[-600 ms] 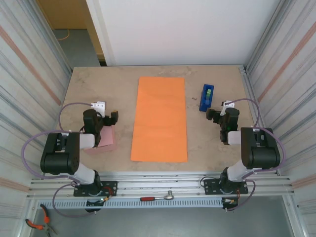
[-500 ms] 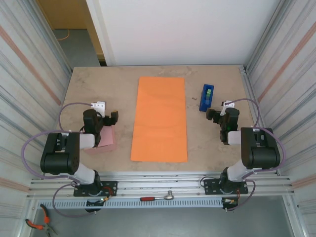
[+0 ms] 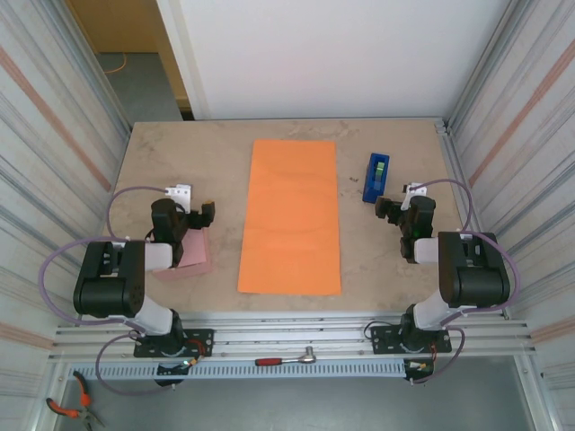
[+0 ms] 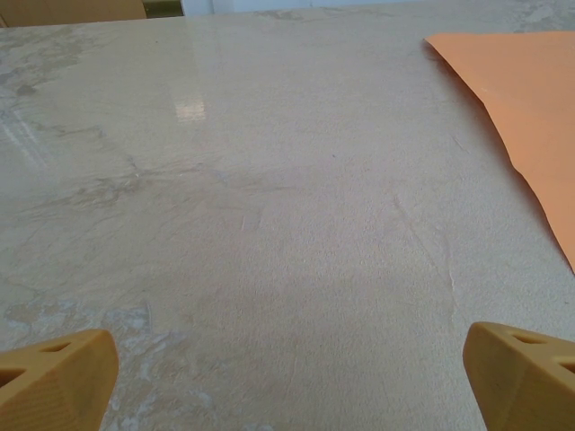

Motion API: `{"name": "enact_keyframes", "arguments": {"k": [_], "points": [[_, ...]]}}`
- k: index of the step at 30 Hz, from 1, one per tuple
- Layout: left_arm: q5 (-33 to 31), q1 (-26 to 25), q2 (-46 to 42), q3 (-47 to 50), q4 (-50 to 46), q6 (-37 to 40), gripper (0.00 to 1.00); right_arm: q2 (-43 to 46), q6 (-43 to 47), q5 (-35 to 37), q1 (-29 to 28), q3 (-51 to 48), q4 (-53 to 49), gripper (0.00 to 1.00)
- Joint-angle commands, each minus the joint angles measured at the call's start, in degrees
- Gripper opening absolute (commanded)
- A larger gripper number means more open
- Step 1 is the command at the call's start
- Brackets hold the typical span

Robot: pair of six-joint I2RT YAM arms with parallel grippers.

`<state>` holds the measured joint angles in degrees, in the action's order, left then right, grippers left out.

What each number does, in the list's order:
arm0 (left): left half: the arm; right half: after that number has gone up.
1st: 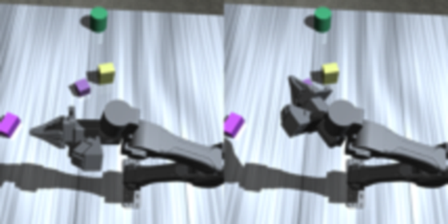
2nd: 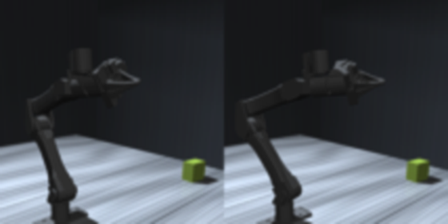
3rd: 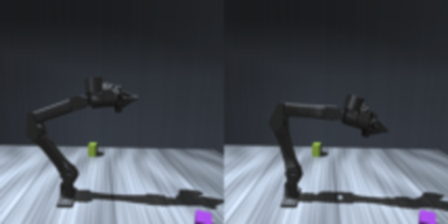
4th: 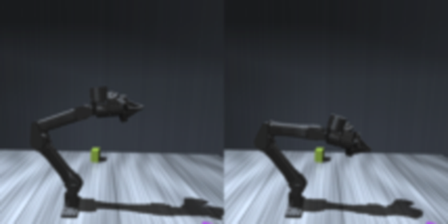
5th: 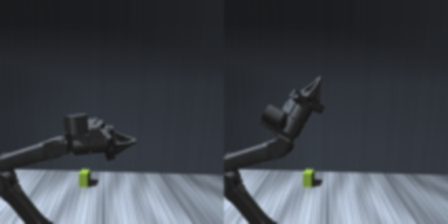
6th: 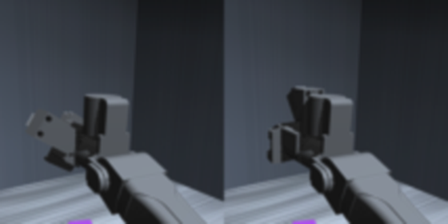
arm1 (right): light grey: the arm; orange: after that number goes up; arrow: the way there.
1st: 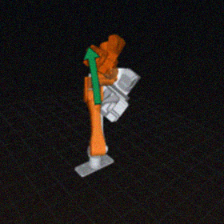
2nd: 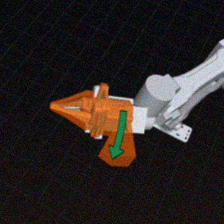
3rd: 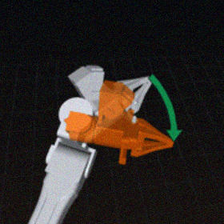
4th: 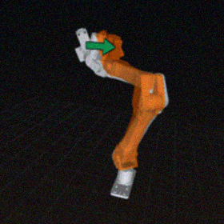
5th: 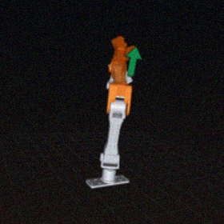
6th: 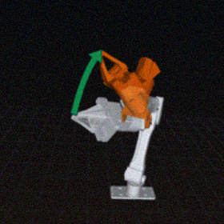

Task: Wrap the gift box in paper

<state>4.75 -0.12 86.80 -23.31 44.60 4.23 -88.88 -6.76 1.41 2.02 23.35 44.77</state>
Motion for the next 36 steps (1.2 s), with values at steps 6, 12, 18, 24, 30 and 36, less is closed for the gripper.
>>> {"name": "enact_keyframes", "arguments": {"k": [6, 12, 18, 24, 30, 36], "points": [[-1.6, -0.3, -2.4, -1.9, -2.7, -0.1, 0.98, 3.3, 2.6, -0.8, -0.2, 1.5, -2.6, 0.98], [-15.1, -0.6, -16.6, -9.5, -25.2, -8.2, 0.99, 18.7, 2.0, 11.2, -8.8, 9.4, -23.8, 0.98], [-12.7, -0.1, -27.3, -16.9, -54.2, -22.3, 0.99, 22.5, -14.9, 8.1, -8.8, 19.9, -43.1, 0.98], [-3.9, -0.1, -34.2, -14.2, -70.0, -33.5, 0.98, 19.7, -25.1, -10.3, -6.5, 23.1, -44.7, 0.98], [1.6, -2.3, -37.1, -7.0, -67.9, -41.5, 0.99, 13.6, -22.4, -8.5, -14.5, 26.7, -49.1, 0.98], [1.5, -3.8, -32.5, -7.0, -65.1, -41.1, 0.99, 9.5, -22.9, -11.3, -18.6, 26.1, -47.7, 0.98]]}}
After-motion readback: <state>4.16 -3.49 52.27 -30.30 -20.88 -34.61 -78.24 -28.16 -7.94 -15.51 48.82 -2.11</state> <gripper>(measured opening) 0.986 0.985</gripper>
